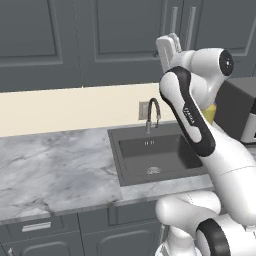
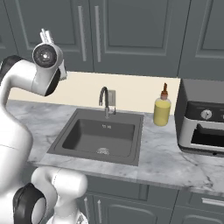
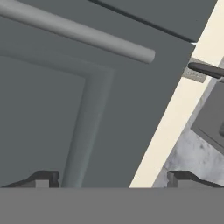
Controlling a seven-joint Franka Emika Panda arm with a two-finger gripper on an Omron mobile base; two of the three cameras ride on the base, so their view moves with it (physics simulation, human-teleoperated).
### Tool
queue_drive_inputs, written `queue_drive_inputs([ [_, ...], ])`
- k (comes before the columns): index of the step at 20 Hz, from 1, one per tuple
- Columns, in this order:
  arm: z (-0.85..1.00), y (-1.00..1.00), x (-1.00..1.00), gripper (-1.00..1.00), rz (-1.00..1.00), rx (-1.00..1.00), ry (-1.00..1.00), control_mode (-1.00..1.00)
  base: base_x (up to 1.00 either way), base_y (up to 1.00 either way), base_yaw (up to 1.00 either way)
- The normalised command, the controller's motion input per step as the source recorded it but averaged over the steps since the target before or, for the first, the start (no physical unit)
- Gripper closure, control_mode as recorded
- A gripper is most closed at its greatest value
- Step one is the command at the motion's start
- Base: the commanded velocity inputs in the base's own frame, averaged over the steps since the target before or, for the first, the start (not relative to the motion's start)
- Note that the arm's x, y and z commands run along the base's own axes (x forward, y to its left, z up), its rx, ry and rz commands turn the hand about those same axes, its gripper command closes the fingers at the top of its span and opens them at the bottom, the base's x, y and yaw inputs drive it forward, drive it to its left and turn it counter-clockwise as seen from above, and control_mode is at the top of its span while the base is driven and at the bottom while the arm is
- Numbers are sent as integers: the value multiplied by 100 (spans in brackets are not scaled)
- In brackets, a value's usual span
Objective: Close all open cabinet doors.
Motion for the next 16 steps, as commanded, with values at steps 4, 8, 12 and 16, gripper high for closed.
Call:
queue_drive_inputs([
  [4, 3, -5, -49, -100, 2, 0, 0, -100, 0, 0, 0],
  [8, 0, -2, -40, -100, 0, -4, 0, -100, 0, 0, 0],
  [12, 0, -5, -37, -100, 1, -4, 0, -100, 0, 0, 0],
  [16, 0, -3, -29, -100, 2, -4, 1, -100, 0, 0, 0],
])
